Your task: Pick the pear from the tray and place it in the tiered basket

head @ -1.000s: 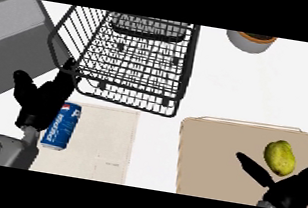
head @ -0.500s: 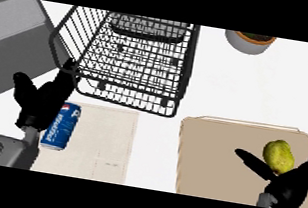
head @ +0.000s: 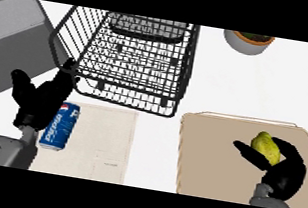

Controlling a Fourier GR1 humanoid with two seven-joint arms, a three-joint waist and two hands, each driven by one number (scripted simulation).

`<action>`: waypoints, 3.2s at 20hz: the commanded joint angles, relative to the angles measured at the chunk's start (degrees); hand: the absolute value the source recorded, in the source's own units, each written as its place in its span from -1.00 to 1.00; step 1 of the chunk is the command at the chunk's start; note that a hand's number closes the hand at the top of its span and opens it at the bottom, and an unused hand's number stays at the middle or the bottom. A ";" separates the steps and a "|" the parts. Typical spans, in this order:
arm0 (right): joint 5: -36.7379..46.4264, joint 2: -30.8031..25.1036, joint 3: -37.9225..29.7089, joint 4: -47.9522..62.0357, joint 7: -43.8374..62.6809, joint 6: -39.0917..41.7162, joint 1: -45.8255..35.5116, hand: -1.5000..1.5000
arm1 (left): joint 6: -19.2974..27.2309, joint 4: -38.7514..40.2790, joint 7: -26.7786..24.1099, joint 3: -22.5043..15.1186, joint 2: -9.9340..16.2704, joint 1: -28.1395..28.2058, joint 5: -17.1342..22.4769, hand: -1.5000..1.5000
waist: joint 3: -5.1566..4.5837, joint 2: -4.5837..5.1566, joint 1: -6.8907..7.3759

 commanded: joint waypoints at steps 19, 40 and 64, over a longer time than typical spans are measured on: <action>25.91 2.52 42.57 -18.17 17.59 23.99 6.59 1.00 | -2.28 0.73 -1.35 -0.74 -2.31 -2.40 -0.49 0.00 | 1.08 -0.14 -1.05; 40.89 2.54 50.76 -49.57 39.23 59.56 -20.80 1.00 | -2.32 0.96 -1.62 -1.37 -4.04 -2.01 -1.84 0.00 | 0.95 0.44 0.37; 16.98 2.61 18.17 1.48 30.75 40.92 -62.61 1.00 | -4.81 1.41 -1.38 -2.17 -5.09 -4.00 -2.26 0.00 | 1.21 1.49 4.00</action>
